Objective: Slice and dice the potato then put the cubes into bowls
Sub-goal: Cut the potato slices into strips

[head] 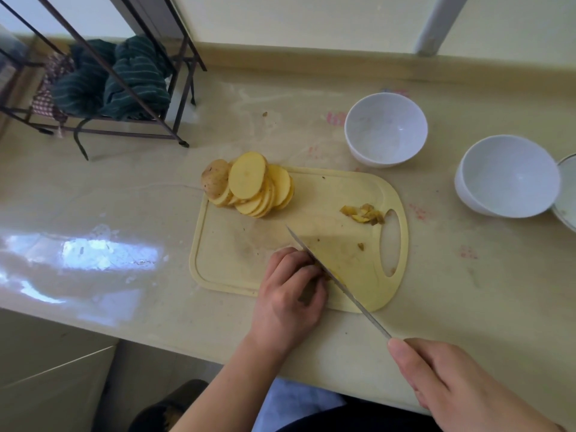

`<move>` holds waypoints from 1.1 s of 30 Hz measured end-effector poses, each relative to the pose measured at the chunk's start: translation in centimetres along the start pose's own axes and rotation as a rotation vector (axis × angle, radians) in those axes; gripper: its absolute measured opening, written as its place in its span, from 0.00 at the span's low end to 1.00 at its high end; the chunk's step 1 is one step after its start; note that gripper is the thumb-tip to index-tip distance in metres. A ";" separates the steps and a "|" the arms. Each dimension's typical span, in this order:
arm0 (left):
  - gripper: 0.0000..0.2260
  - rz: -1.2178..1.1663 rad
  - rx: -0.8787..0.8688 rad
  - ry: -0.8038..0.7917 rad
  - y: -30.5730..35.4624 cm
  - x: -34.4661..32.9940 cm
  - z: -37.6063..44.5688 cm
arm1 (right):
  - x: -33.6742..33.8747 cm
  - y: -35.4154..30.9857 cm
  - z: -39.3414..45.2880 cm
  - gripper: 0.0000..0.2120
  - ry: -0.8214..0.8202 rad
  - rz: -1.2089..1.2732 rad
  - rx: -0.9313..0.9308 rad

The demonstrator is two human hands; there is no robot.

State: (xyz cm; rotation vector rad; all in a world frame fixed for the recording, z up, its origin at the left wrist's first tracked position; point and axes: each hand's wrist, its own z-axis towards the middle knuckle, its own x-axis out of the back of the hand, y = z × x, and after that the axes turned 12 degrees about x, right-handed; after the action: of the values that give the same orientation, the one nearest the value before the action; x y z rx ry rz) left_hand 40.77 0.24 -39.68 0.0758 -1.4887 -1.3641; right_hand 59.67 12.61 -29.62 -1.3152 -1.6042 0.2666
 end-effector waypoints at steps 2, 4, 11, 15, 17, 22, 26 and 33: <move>0.03 -0.004 -0.001 -0.009 0.0 0.1 0.1 | -0.2 0.0 0.8 0.39 -0.006 0.010 0.009; 0.04 0.000 -0.001 -0.016 0.0 0.1 0.1 | -0.5 -0.1 1.6 0.36 -0.057 0.082 0.019; 0.03 -0.003 0.000 -0.009 0.0 0.2 0.1 | 0.4 -0.5 2.2 0.33 -0.053 0.158 0.032; 0.02 0.018 -0.016 0.000 -0.3 0.2 -0.1 | 0.5 -0.8 2.1 0.29 -0.056 0.148 0.017; 0.03 0.036 -0.027 0.005 -0.2 0.3 -0.3 | 0.3 -0.9 1.9 0.33 -0.057 0.137 0.031; 0.03 0.022 -0.009 0.024 -0.1 0.3 -0.4 | 0.0 -0.8 1.3 0.38 -0.087 0.144 0.010; 0.03 0.018 -0.010 0.014 -0.1 0.3 -0.3 | 0.0 -0.7 1.1 0.38 -0.100 0.133 0.017; 0.03 0.012 -0.008 0.012 -0.2 0.3 -0.3 | 1.3 -1.7 0.1 0.38 -0.125 0.018 -0.019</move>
State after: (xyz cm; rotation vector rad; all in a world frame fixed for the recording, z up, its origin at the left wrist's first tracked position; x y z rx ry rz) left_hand 40.76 -0.27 -39.69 0.0699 -1.4712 -1.3575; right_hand 58.70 13.09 -27.83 -1.3504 -1.7038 0.3513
